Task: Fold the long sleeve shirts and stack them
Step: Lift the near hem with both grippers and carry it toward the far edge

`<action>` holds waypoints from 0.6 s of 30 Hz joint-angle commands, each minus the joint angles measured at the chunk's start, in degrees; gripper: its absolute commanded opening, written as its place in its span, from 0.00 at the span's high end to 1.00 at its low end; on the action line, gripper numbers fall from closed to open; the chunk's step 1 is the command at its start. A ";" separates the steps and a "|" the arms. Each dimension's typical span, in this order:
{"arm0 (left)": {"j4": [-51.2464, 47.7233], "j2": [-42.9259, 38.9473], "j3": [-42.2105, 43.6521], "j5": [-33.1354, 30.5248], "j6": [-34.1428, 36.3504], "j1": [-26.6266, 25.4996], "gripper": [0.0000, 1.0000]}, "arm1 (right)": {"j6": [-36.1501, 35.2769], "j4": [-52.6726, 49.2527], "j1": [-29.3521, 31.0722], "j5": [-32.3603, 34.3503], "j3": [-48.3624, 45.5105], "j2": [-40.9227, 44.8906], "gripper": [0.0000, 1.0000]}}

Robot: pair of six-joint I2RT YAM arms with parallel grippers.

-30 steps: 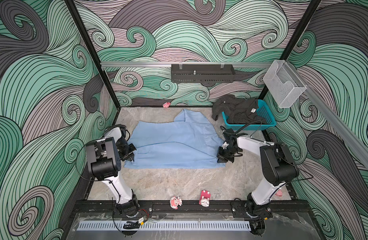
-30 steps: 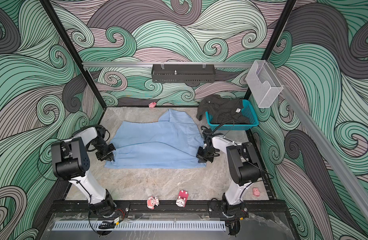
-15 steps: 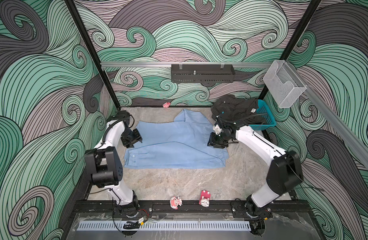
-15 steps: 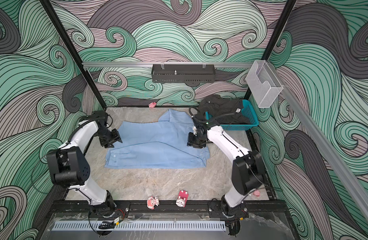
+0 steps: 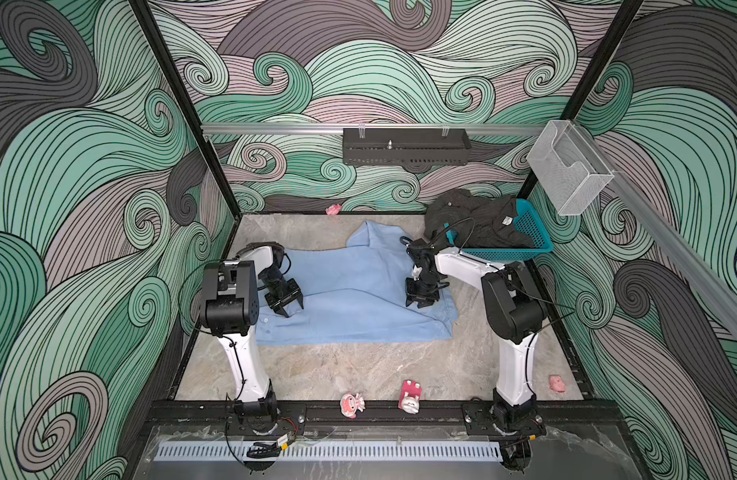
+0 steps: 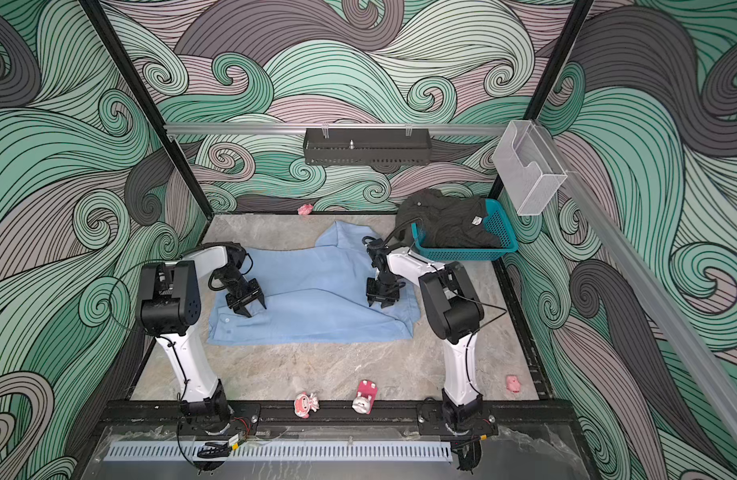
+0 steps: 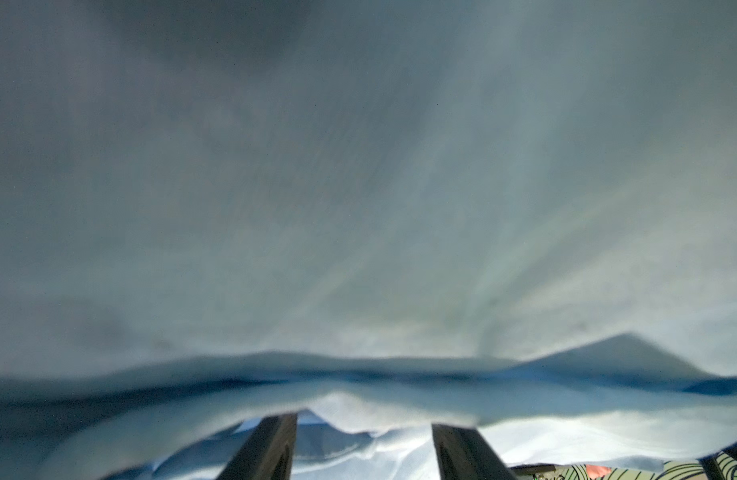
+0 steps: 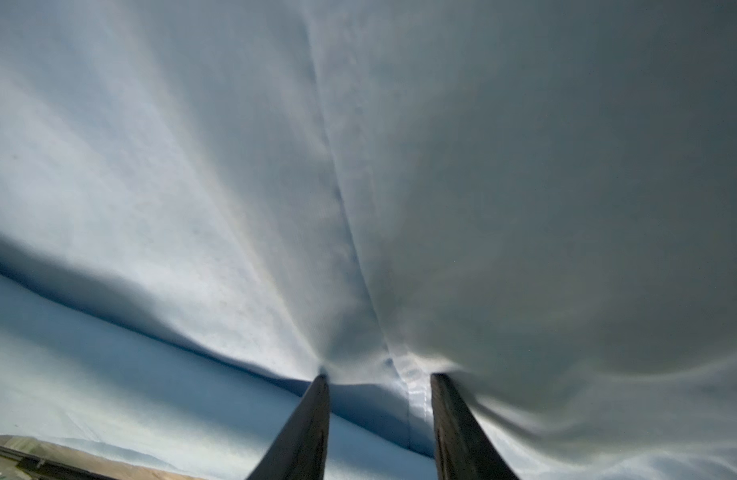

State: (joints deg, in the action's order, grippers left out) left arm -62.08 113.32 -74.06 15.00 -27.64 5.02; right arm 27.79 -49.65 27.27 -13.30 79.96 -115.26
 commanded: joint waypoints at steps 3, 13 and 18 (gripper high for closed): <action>-1.69 -4.02 6.58 -3.25 0.39 2.06 0.45 | -0.35 -0.86 2.96 0.49 -9.22 6.90 0.58; -7.75 -14.82 -11.96 -1.82 2.36 2.92 0.40 | -1.38 -4.16 1.41 4.10 1.45 15.57 0.57; -10.24 -6.79 -30.92 -5.01 3.57 6.18 0.39 | -2.60 -7.49 -3.33 4.83 15.79 9.50 0.58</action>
State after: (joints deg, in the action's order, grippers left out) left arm -67.77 102.52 -98.50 12.64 -25.56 9.02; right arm 26.41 -53.69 26.48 -10.63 90.37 -102.78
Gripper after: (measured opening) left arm 0.611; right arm 0.424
